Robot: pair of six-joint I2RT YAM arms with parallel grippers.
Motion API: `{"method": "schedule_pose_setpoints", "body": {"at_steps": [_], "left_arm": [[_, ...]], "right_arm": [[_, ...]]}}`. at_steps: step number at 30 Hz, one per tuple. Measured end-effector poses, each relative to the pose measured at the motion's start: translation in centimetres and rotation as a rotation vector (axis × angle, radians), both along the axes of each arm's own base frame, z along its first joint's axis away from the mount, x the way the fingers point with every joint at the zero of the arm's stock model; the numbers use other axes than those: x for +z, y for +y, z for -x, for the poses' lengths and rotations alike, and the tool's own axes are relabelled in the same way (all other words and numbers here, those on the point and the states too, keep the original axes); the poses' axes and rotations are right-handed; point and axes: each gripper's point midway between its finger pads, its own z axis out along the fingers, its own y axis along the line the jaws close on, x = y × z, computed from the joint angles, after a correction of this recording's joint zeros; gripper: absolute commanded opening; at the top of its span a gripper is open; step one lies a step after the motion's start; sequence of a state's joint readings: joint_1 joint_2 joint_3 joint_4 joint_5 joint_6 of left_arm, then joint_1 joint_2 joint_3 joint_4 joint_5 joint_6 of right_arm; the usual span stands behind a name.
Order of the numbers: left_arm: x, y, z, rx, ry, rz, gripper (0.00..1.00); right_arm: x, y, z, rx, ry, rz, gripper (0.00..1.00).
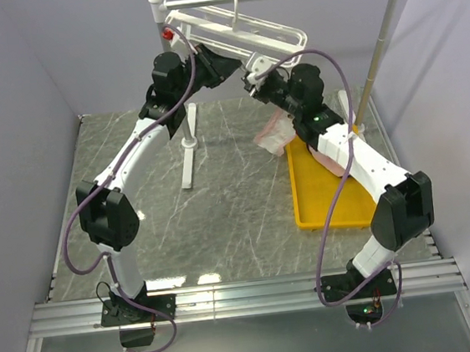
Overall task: Clip the underwear to the hanger
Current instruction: Open the clamp at the hanger.
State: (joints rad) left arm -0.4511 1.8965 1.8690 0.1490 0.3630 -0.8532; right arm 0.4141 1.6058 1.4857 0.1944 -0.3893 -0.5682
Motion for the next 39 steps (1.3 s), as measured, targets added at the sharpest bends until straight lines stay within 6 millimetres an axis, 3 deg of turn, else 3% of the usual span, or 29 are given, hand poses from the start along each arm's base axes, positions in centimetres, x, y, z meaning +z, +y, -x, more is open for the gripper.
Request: {"method": "schedule_pose_setpoints", "body": {"at_steps": [7, 19, 27, 32, 33, 37, 39], "left_arm": [[-1.2, -0.3, 0.0, 0.063, 0.1, -0.032, 0.0], [-0.4, -1.2, 0.6, 0.082, 0.145, 0.004, 0.0], [0.1, -1.8, 1.3, 0.047, 0.174, 0.04, 0.0], [0.4, -2.0, 1.7, 0.014, 0.184, 0.061, 0.24], [0.6, -2.0, 1.6, 0.011, 0.179, 0.066, 0.35], [0.6, -1.7, 1.3, 0.006, 0.152, 0.091, 0.41], [0.2, -1.3, 1.0, 0.01, 0.147, 0.094, 0.28]], "right_arm": [[-1.8, -0.2, 0.0, -0.116, -0.163, 0.126, 0.39], [-0.2, 1.5, 0.6, -0.166, -0.338, 0.18, 0.37], [-2.3, 1.9, -0.7, -0.187, -0.332, 0.234, 0.03], [-1.9, 1.8, -0.9, -0.195, -0.334, 0.23, 0.0], [-1.6, 1.7, -1.0, -0.197, -0.335, 0.223, 0.0], [-0.7, 1.4, -1.3, -0.182, -0.291, 0.171, 0.0], [-0.6, 0.9, -1.6, -0.171, -0.246, 0.142, 0.0]]}}
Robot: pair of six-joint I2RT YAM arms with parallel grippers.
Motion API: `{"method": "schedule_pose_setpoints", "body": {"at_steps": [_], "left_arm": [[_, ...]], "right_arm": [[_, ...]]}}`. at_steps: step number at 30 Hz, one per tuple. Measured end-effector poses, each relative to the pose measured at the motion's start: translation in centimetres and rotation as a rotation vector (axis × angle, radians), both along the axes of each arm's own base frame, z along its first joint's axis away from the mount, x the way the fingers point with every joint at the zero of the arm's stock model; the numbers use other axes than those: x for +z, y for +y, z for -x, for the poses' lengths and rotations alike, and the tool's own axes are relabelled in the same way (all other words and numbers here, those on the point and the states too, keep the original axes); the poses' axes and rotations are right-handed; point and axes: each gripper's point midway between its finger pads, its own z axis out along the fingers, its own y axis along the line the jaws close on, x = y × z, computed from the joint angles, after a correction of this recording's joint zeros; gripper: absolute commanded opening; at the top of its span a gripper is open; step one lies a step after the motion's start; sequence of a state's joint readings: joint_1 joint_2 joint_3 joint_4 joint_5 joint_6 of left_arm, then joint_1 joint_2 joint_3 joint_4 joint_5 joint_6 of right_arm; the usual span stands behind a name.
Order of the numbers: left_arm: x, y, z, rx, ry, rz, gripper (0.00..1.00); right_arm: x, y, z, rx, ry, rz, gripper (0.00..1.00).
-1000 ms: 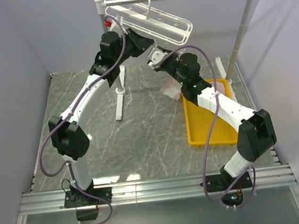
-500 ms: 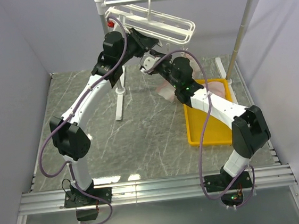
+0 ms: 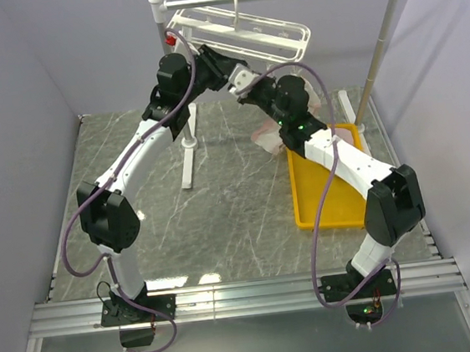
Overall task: Clip the underwear to the hanger
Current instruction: Open the clamp at the hanger.
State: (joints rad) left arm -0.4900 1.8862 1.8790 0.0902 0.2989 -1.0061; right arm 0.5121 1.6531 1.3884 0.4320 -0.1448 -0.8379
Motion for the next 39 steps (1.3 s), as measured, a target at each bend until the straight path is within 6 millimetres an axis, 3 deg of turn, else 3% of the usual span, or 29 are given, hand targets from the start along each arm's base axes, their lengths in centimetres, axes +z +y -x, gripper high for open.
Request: {"method": "schedule_pose_setpoints", "body": {"at_steps": [6, 12, 14, 15, 16, 18, 22, 39], "left_arm": [[-0.5, 0.8, -0.6, 0.01, -0.012, -0.017, 0.02], [-0.3, 0.7, -0.4, 0.003, -0.024, -0.017, 0.01], [-0.3, 0.7, -0.4, 0.001, -0.026, -0.019, 0.1], [-0.3, 0.7, -0.4, -0.002, -0.028, -0.02, 0.28], [-0.3, 0.7, -0.4, -0.004, -0.035, -0.027, 0.36], [-0.3, 0.7, -0.3, -0.007, -0.048, -0.038, 0.46], [-1.1, 1.2, 0.3, -0.007, -0.073, -0.075, 0.53], [0.0, 2.1, 0.6, 0.019, -0.232, -0.163, 0.46]], "right_arm": [[0.7, -1.6, -0.5, 0.026, 0.079, -0.083, 0.0], [1.3, -1.8, 0.7, 0.111, 0.111, -0.108, 0.0], [1.5, -1.8, 1.1, 0.138, 0.122, -0.117, 0.13], [1.5, -1.8, 1.2, 0.143, 0.13, -0.122, 0.18], [1.4, -1.9, 1.2, 0.15, 0.139, -0.125, 0.28], [1.2, -2.0, 1.3, 0.158, 0.161, -0.134, 0.32], [0.8, -2.1, 1.4, 0.16, 0.196, -0.152, 0.43], [1.9, -1.7, 1.4, 0.183, 0.243, -0.328, 0.52]]}}
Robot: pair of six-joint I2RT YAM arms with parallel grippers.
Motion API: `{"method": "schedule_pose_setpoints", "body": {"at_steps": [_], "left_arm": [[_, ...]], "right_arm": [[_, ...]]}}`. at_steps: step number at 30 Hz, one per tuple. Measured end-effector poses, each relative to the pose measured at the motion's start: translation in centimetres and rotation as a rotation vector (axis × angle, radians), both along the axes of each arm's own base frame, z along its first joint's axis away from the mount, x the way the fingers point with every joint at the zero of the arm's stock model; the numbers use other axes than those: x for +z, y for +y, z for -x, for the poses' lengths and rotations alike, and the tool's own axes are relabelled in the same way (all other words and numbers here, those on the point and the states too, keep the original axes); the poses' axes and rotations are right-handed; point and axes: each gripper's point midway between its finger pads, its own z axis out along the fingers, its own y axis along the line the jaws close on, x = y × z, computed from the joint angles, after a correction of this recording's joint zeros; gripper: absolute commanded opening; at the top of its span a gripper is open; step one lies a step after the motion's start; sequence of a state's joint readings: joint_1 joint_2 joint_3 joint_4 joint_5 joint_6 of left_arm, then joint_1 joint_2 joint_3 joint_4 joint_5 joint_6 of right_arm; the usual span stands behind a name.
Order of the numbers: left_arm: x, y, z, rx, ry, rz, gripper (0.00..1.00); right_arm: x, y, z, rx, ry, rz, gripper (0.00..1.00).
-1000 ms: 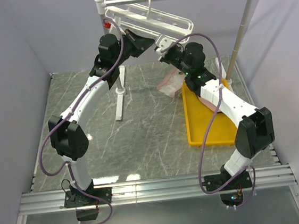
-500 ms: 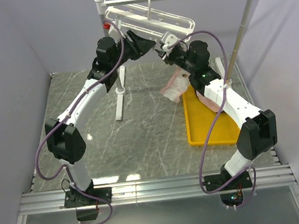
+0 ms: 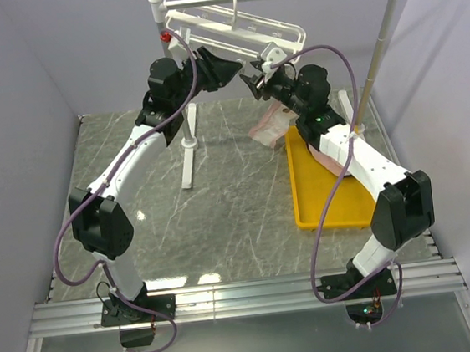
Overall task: Clip the underwear to the hanger
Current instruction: Open the clamp at the hanger.
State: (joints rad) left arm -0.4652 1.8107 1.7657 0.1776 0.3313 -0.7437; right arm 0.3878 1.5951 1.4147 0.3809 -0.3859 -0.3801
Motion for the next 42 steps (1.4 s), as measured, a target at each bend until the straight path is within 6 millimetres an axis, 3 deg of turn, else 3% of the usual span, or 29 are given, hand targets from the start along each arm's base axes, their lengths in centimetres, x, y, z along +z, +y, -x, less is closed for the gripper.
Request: {"method": "schedule_pose_setpoints", "body": {"at_steps": [7, 16, 20, 22, 30, 37, 42], "left_arm": [[0.9, -0.1, 0.2, -0.014, -0.035, 0.015, 0.43], [1.6, -0.5, 0.0, -0.034, -0.066, 0.023, 0.41], [1.3, -0.5, -0.3, -0.034, -0.064, 0.023, 0.39], [1.1, -0.5, -0.4, -0.036, -0.06, 0.023, 0.39], [1.6, 0.3, -0.8, -0.036, -0.074, 0.036, 0.46], [1.3, 2.5, -1.2, 0.001, -0.094, 0.005, 0.49], [0.9, 2.9, -0.1, -0.033, -0.17, -0.069, 0.52]], "right_arm": [[-1.2, 1.1, -0.5, -0.018, 0.035, -0.019, 0.52], [-1.1, 2.4, -1.7, -0.067, 0.01, -0.048, 0.5], [-2.0, 2.4, -2.9, -0.102, 0.029, -0.05, 0.43], [-2.3, 2.3, -3.3, -0.115, 0.036, -0.056, 0.34], [-1.4, 1.8, -3.7, -0.118, 0.048, -0.12, 0.11], [-1.2, 1.6, -3.5, -0.064, 0.058, -0.126, 0.03], [-0.7, 2.0, -2.0, 0.012, 0.081, -0.112, 0.0]]}}
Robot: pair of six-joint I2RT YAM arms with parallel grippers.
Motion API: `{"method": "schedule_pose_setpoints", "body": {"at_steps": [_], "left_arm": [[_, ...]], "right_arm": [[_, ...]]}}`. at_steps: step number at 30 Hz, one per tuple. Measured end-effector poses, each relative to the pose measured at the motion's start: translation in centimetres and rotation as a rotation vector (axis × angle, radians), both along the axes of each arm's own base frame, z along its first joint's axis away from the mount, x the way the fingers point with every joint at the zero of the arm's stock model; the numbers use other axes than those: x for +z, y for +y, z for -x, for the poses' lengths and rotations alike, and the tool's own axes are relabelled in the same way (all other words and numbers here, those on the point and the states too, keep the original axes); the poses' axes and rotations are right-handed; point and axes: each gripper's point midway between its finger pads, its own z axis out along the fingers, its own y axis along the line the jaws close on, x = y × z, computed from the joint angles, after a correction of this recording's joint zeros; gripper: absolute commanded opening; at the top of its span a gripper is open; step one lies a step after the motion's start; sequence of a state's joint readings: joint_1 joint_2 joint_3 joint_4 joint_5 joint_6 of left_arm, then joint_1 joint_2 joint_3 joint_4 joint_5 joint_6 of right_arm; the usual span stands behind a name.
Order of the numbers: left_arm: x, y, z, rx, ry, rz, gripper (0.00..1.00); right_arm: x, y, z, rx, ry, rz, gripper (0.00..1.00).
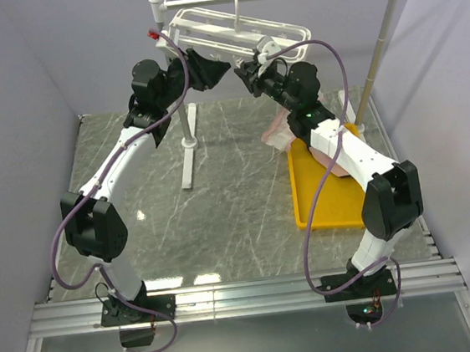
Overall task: Clip the underwear to the hanger
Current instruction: Open the clamp at the hanger.
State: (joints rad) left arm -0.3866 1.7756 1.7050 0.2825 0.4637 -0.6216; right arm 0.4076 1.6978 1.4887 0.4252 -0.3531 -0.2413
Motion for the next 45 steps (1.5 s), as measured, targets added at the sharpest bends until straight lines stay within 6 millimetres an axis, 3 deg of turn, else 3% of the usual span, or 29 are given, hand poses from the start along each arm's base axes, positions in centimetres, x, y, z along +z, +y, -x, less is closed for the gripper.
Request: {"method": "schedule_pose_setpoints", "body": {"at_steps": [2, 5, 10, 22, 33, 45], "left_arm": [[0.0, -0.1, 0.7, -0.025, -0.044, -0.033, 0.54], [0.3, -0.4, 1.4, -0.051, -0.1, -0.067, 0.63], [0.7, -0.9, 1.8, -0.066, -0.143, -0.09, 0.63], [3.0, -2.8, 2.3, -0.109, -0.196, -0.064, 0.56], [1.9, -4.7, 1.4, -0.115, -0.129, -0.057, 0.47], [1.5, -5.2, 0.8, -0.121, -0.112, -0.054, 0.49]], "right_arm": [[0.2, 0.1, 0.6, 0.027, 0.012, 0.004, 0.0], [0.6, 0.1, 0.8, 0.049, 0.038, 0.012, 0.0], [1.0, 0.0, 1.1, 0.058, 0.085, 0.028, 0.0], [0.6, -0.2, 1.6, 0.066, 0.16, 0.058, 0.0], [0.1, -0.5, 1.5, 0.059, 0.179, 0.066, 0.0], [-0.1, -0.7, 1.4, 0.058, 0.19, 0.065, 0.0]]}}
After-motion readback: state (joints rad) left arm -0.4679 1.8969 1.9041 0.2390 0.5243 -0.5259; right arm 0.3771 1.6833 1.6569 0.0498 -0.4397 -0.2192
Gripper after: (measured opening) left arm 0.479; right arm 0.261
